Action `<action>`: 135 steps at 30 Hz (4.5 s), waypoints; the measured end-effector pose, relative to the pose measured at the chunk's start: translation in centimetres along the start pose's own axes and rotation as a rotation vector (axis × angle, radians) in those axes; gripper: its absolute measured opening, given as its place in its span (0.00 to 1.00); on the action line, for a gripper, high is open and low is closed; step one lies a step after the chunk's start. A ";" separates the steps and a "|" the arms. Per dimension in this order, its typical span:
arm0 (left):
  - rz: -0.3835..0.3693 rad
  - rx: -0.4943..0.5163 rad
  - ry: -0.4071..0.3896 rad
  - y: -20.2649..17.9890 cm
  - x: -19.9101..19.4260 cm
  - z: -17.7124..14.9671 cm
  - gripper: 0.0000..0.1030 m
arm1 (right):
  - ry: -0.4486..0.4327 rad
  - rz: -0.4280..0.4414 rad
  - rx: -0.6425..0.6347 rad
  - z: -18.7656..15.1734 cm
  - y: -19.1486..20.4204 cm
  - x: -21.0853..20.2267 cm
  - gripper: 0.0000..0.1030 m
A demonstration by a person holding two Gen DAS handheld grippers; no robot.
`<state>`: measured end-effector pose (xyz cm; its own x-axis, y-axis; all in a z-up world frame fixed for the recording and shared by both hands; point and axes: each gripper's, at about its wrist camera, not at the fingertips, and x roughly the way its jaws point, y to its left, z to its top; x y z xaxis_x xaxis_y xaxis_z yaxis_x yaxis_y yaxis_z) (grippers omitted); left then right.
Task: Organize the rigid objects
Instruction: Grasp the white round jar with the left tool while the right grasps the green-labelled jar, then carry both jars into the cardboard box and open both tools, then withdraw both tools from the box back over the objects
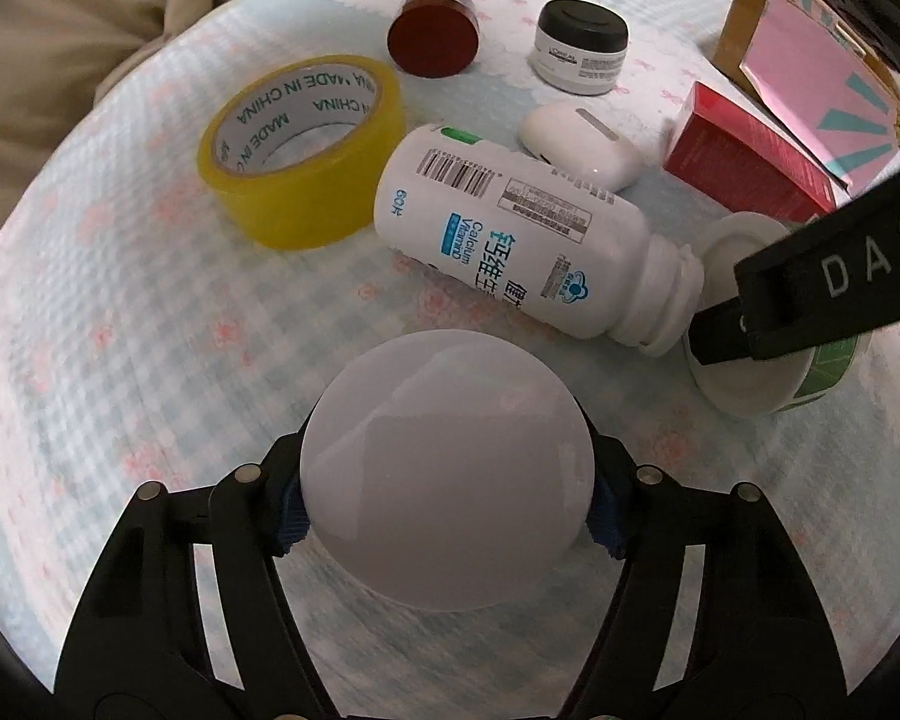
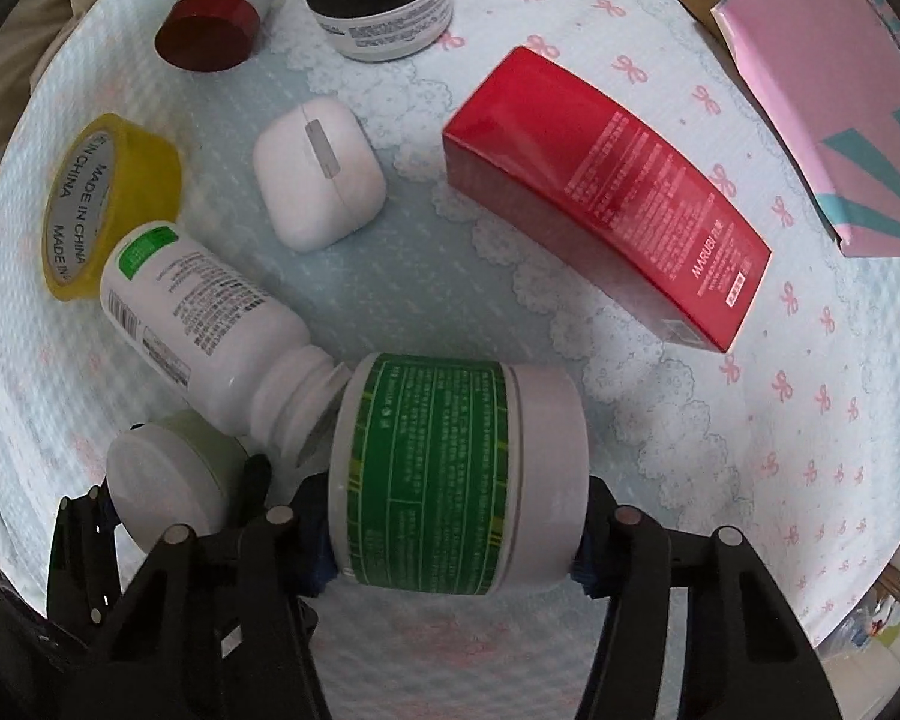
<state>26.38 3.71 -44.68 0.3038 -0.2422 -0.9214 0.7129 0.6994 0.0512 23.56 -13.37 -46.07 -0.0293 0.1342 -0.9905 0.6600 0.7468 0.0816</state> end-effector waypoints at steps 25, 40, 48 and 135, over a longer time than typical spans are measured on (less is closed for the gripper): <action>0.051 -0.213 0.023 2.9 -14.1 0.5 0.66 | -0.063 0.088 -0.112 -2.7 -0.7 -12.4 0.51; 0.140 -0.390 -0.088 -4.0 -25.7 8.1 0.66 | -0.174 0.185 -0.341 -2.2 -8.7 -26.4 0.51; 0.154 -0.530 -0.082 -13.5 -24.3 14.0 0.66 | -0.179 0.190 -0.469 3.7 -17.8 -28.6 0.51; 0.144 -0.583 0.050 -25.8 -18.8 22.0 1.00 | -0.349 0.080 -0.591 13.3 -32.6 -28.3 1.00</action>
<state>16.20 -24.55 -20.18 0.3317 -0.0959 -0.9385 0.1985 0.9796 -0.0300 12.87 -50.14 -22.13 0.3112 0.0601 -0.9485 0.1277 0.9863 0.1044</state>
